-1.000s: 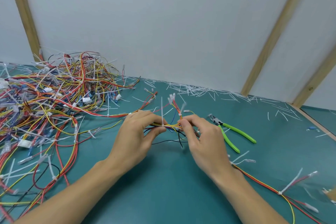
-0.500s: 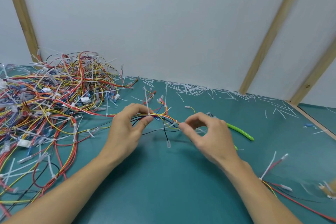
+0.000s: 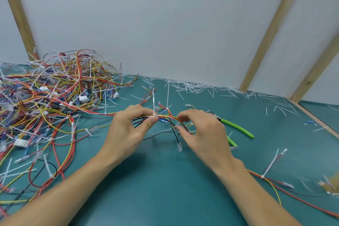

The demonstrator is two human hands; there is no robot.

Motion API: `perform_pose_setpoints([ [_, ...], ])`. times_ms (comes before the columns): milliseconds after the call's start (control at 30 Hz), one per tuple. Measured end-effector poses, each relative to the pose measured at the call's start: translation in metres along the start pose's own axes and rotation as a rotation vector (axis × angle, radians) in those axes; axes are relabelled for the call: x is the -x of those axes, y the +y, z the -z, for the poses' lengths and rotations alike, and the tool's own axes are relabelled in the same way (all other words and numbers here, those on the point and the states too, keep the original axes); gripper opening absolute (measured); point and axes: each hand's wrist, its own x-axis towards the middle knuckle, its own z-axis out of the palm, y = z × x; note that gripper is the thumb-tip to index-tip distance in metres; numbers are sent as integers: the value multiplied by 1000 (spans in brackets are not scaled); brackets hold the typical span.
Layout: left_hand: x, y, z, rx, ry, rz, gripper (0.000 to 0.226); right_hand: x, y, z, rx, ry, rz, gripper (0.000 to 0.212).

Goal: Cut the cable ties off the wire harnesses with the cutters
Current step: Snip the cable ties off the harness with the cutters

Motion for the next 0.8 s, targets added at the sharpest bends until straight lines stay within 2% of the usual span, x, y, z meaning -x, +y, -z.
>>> perform_pose_setpoints([
  [200,0,-2,-1,23,3,14,19,0,3,-2,-55,-12,-12,14],
  [333,-1,-6,-1,50,13,41,9,2,5,-2,-159,46,-72,7],
  [433,-1,-8,0,39,36,36,5,1,4,-3,-143,66,-71,6],
  [600,-2,-7,1,36,52,53,14,1,7,1,-89,-36,-98,26],
  [800,0,-6,1,65,31,67,11,1,0,-2,-156,30,-98,6],
])
